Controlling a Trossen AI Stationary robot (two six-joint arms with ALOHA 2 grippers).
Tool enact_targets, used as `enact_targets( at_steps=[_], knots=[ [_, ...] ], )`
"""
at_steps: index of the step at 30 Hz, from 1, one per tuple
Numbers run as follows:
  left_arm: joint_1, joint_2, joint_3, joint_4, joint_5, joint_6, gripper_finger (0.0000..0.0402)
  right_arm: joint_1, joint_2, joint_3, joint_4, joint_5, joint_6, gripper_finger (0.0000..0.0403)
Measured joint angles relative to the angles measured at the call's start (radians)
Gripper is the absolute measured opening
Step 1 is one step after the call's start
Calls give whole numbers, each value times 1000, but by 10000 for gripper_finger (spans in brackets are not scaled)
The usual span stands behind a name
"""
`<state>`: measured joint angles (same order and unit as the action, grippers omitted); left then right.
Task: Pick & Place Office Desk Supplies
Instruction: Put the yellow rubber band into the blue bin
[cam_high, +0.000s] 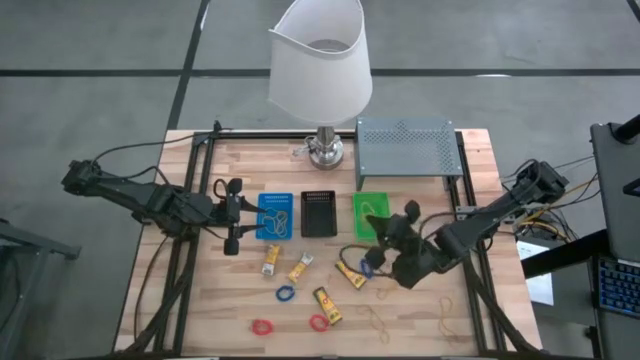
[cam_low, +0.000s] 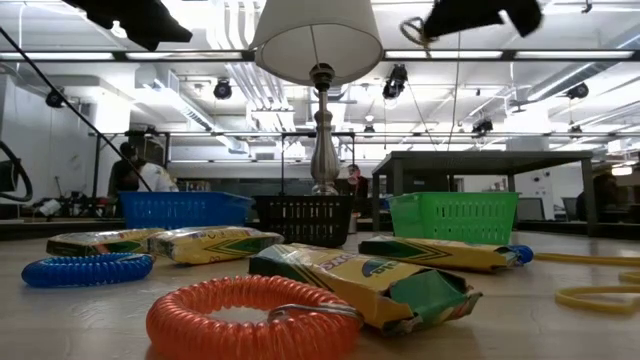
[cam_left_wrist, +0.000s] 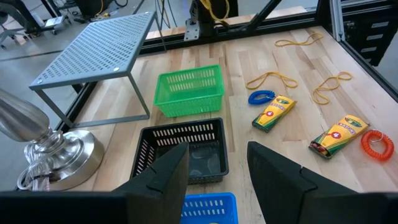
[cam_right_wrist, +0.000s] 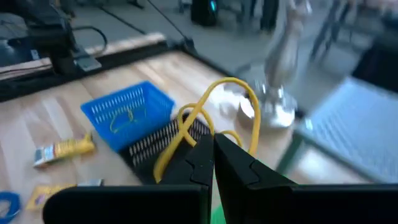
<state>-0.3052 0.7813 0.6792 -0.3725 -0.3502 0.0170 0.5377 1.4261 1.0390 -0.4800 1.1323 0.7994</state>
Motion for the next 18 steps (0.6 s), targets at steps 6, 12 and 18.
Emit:
enact_targets(
  at_steps=[6, 12, 18],
  knots=[
    [0, 0, 0, 0, 0, 0, 168, -50, 0, -141, 606, -64, -563, 8],
    [0, 0, 0, 0, 0, 0, 168, -119, 0, -290, 1099, -294, -865, 8],
    [0, 0, 0, 0, 0, 0, 168, -200, 0, -377, 1248, -517, -882, 8]
  ],
)
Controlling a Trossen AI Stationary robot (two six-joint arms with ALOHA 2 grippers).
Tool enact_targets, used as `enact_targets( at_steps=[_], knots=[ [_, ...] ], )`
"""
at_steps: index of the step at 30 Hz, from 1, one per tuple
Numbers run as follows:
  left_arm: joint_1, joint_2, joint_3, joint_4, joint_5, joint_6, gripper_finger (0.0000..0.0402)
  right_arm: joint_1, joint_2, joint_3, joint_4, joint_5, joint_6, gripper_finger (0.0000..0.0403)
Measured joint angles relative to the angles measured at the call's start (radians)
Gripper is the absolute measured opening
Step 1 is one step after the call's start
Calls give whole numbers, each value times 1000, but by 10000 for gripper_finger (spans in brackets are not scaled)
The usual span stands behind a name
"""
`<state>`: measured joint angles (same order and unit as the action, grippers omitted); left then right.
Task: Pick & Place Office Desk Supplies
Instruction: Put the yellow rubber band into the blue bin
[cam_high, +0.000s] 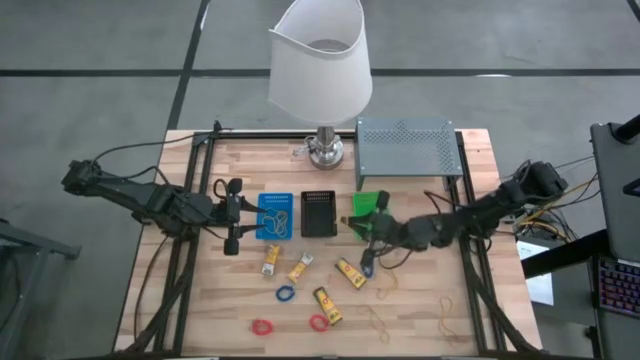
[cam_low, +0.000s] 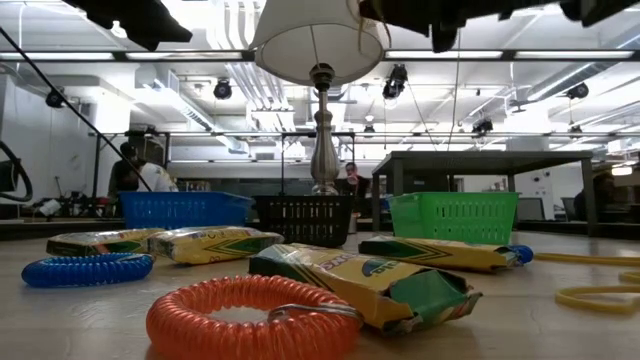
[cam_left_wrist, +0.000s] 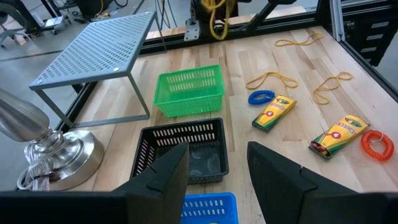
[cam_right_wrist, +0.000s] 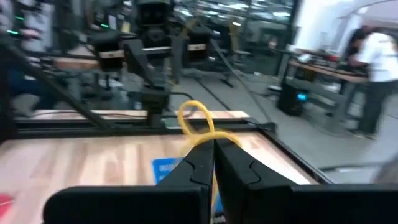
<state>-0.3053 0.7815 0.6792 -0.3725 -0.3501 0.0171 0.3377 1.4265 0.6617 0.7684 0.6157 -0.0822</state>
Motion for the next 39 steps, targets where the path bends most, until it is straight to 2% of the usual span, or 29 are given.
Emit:
enact_targets(
  at_steps=[4, 12, 15, 19, 30, 39],
  knots=[
    [0, 0, 0, 0, 0, 0, 168, -32, 0, -16, 30, -95, -22, 8],
    [0, 0, 0, 0, 0, 0, 168, -56, 0, 3, 23, -135, -60, 8],
    [0, 0, 0, 0, 0, 0, 168, -61, 3, 15, 18, -176, -44, 8],
    [0, 0, 0, 0, 0, 0, 168, -66, 48, 49, 13, -176, -15, 8],
    [0, 0, 0, -11, 0, 0, 168, -129, 309, 286, -18, -174, 3, 8],
    [0, 0, 0, -25, 0, 0, 168, -182, 450, 495, -226, -176, 80, 8]
  ],
)
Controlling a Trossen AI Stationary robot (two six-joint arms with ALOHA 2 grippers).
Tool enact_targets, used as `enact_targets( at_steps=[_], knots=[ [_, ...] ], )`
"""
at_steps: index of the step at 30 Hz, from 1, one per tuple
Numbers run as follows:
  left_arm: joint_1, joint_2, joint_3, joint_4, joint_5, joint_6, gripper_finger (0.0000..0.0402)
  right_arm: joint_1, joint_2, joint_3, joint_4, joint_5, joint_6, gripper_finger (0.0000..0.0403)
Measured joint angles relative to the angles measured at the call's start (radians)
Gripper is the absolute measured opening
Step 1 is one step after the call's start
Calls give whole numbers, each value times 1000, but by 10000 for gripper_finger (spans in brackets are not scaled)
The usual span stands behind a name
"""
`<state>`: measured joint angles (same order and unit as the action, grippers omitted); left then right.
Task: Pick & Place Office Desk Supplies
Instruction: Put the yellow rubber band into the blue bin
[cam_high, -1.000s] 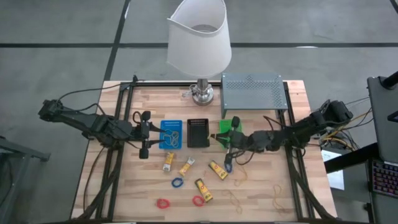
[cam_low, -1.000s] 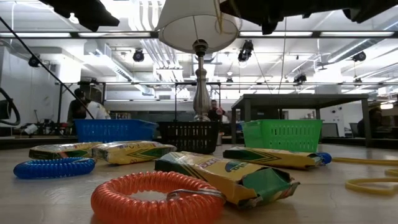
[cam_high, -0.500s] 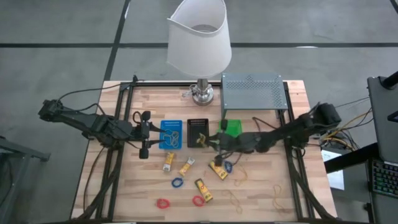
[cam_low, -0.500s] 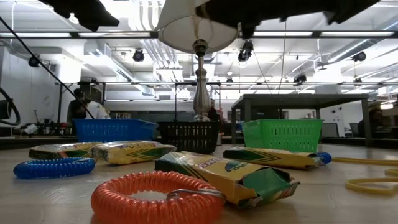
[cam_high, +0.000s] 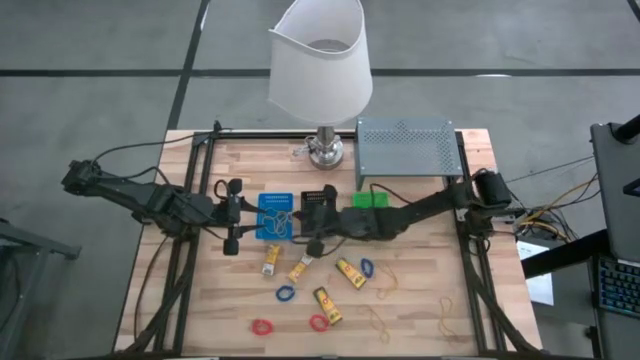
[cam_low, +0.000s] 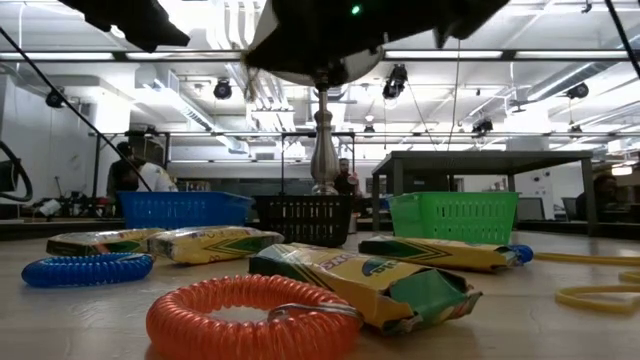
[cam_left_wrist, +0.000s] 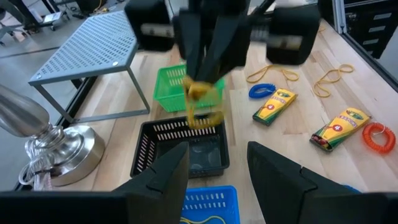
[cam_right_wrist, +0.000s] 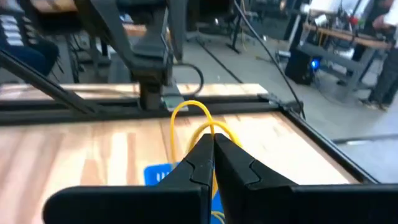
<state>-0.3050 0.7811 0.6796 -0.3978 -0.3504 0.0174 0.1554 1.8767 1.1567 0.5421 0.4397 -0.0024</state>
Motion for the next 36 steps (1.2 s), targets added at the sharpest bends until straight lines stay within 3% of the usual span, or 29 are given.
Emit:
enact_targets(
  at_steps=[13, 21, 36],
  knots=[
    [0, 0, 0, -8, 0, 0, 168, -35, 170, 139, -27, -42, 67, 8],
    [0, 0, 0, -16, 0, 0, 168, -68, 229, 228, -235, -52, 183, 8],
    [0, 0, 0, -23, 0, 0, 168, -88, 288, 312, -383, -139, 267, 8]
  ],
)
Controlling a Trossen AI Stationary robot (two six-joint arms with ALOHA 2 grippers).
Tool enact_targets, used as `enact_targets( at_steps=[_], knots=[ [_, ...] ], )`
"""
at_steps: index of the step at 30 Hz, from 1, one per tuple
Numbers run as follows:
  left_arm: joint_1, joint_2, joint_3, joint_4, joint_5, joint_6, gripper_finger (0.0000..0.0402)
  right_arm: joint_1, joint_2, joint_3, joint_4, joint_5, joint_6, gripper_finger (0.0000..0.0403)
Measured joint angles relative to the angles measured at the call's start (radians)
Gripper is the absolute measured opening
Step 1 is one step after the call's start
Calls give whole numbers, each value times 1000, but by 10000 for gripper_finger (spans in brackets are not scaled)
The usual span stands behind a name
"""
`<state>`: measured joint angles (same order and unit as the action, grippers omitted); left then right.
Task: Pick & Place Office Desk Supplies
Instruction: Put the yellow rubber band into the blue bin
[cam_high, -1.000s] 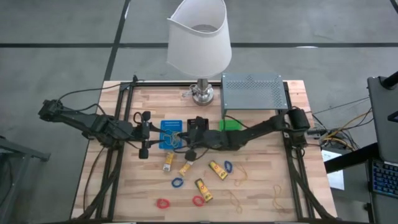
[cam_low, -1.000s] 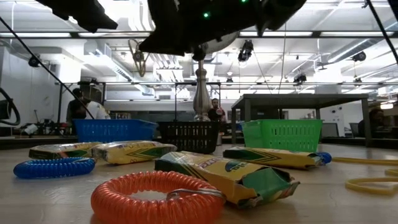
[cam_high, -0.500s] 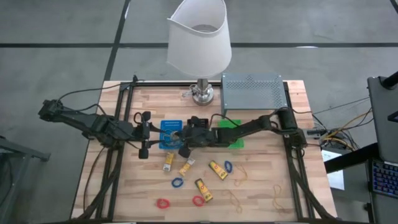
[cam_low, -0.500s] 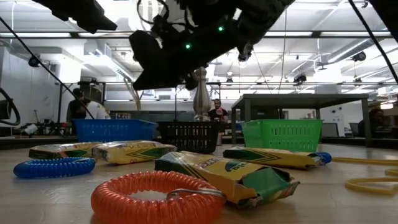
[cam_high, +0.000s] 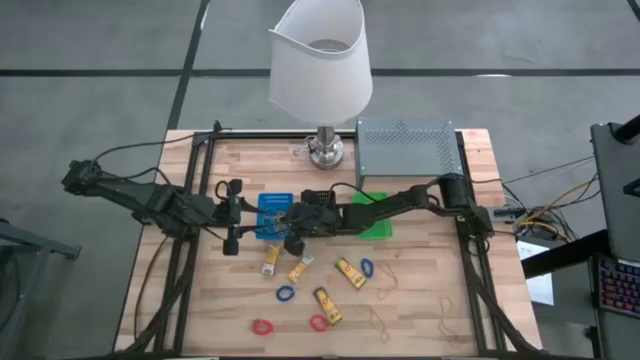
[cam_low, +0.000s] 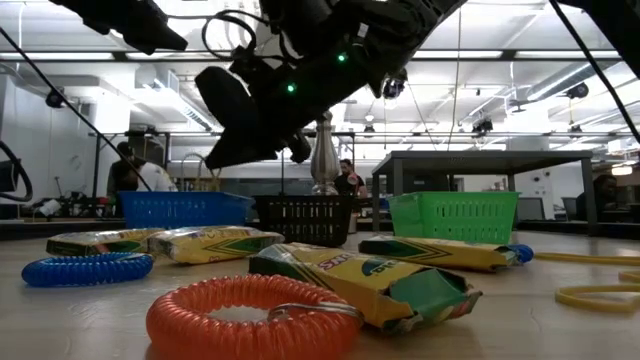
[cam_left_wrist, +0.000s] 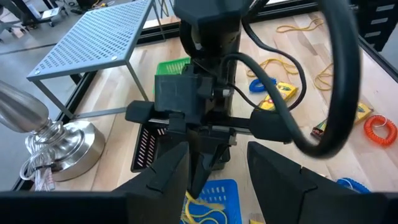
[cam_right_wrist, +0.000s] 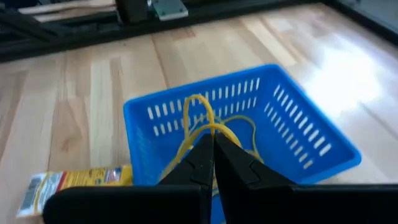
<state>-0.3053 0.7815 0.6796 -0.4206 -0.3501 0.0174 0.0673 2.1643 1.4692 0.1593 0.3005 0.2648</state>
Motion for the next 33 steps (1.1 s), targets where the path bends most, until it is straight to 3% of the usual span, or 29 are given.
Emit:
enact_targets(
  at_steps=[33],
  knots=[
    [0, 0, 0, 0, 0, 0, 168, -9, -2, -9, -47, -63, 27, 9]
  ],
)
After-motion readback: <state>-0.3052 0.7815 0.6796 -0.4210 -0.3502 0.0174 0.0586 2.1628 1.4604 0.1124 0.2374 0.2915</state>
